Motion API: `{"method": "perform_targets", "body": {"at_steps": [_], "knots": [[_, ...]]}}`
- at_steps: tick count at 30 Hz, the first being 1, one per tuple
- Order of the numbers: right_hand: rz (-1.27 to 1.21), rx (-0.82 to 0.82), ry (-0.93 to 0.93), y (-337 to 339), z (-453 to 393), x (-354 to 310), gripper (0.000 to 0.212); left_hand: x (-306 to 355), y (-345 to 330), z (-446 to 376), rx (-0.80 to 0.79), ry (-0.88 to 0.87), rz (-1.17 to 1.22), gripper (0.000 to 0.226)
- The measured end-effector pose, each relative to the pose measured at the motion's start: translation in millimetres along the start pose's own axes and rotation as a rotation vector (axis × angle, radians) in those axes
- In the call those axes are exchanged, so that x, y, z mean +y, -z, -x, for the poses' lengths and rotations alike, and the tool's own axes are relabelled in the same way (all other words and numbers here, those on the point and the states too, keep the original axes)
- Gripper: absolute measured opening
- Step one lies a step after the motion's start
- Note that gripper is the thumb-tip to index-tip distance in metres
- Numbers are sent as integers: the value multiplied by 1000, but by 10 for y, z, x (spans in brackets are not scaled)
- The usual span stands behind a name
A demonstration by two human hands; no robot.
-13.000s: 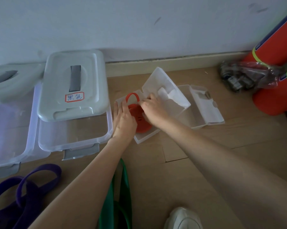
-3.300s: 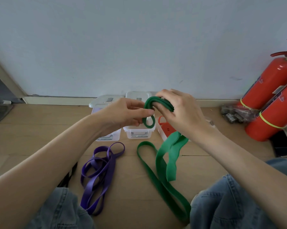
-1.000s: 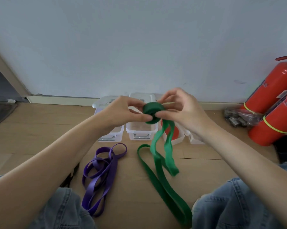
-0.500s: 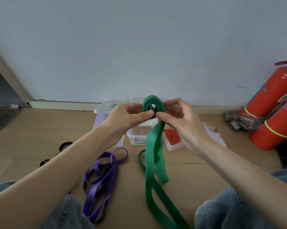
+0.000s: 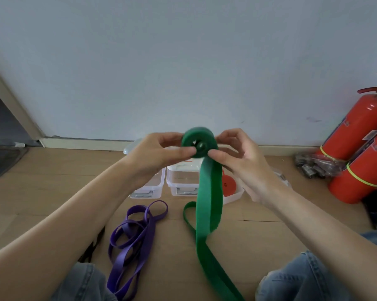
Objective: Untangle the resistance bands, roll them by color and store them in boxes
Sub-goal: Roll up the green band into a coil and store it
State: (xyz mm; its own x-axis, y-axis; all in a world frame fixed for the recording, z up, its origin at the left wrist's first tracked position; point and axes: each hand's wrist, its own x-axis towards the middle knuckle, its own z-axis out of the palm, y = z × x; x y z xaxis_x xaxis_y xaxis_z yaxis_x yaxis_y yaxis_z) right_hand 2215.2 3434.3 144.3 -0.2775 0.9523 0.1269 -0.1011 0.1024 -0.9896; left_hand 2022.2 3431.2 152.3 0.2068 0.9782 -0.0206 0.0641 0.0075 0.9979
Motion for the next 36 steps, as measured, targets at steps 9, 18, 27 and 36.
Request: {"method": "perform_targets", "body": {"at_steps": [9, 18, 27, 36], "knots": [[38, 42, -26, -31, 6, 67, 26, -76, -134, 1, 49, 28, -3, 32], [360, -114, 124, 32, -8, -32, 24, -5, -69, 20, -70, 50, -248, 31], [8, -58, 56, -54, -14, 34, 34, 110, -74, -9, 67, -10, 435, 44], [52, 35, 64, -60, -51, 38, 34, 66, -110, -17, 93, 22, 488, 42]]}}
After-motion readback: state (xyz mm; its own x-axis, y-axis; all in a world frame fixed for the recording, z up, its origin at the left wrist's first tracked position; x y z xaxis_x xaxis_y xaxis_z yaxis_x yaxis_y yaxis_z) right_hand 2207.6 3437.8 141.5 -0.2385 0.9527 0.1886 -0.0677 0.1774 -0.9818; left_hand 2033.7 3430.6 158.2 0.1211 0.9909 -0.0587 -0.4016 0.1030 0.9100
